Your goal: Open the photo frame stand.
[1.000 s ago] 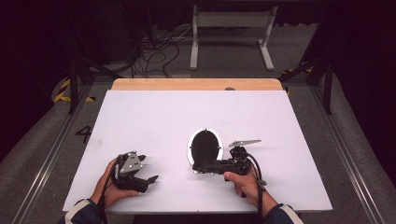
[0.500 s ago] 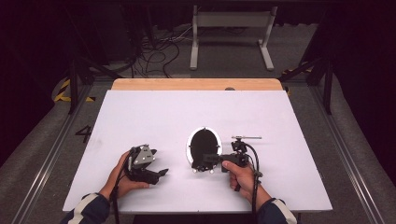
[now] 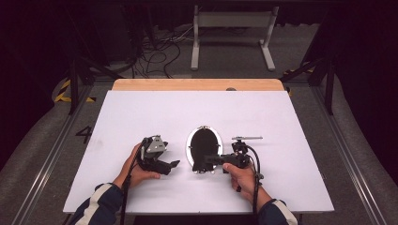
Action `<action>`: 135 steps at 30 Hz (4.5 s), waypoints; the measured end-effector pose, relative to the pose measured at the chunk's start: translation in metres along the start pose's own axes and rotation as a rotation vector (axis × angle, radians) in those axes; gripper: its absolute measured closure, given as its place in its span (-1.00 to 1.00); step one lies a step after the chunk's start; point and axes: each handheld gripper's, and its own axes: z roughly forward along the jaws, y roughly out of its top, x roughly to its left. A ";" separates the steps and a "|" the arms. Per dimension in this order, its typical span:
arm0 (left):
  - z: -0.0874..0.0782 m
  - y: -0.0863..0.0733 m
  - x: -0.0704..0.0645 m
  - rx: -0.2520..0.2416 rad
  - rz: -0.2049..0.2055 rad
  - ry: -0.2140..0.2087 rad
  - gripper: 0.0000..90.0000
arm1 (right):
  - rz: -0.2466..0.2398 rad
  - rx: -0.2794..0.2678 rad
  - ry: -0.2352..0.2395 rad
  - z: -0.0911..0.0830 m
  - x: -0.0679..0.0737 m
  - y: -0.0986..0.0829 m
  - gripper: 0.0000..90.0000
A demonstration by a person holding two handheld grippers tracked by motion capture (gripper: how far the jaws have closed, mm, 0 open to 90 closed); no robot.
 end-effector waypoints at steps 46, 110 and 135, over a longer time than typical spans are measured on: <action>0.032 0.027 0.012 -0.085 -0.175 -0.319 -0.07 | -0.296 0.013 -0.018 -0.008 0.019 -0.002 0.51; 0.020 0.053 -0.020 -0.227 0.167 0.168 0.43 | -0.337 -0.017 -0.081 -0.020 0.031 0.012 0.70; 0.015 0.042 -0.024 -0.221 0.169 0.119 0.58 | -0.385 0.051 -0.127 -0.018 0.027 0.005 0.78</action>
